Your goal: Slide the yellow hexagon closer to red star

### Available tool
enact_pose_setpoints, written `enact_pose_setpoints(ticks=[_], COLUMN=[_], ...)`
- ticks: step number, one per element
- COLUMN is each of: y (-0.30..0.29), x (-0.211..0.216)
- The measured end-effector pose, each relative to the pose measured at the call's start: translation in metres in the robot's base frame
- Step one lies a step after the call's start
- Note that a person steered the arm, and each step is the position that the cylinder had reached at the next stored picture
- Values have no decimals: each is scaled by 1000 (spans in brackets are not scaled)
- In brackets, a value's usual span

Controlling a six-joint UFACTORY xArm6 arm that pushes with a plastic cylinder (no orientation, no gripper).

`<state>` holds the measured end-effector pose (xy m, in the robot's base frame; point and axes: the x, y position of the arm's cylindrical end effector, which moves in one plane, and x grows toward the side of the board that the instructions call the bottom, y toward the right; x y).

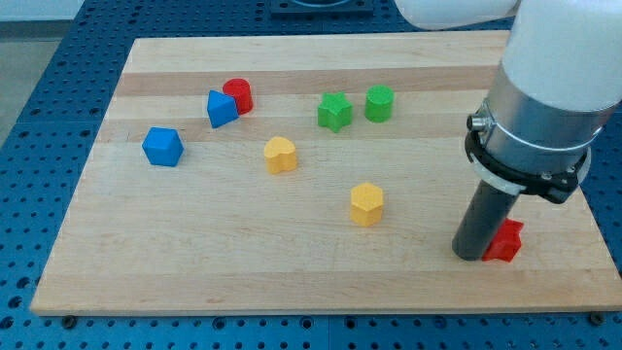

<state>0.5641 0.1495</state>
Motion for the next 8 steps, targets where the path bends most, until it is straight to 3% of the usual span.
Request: enact_pose_setpoints(ticks=[4, 6, 8], y=[22, -102, -144], x=[-18, 8, -43])
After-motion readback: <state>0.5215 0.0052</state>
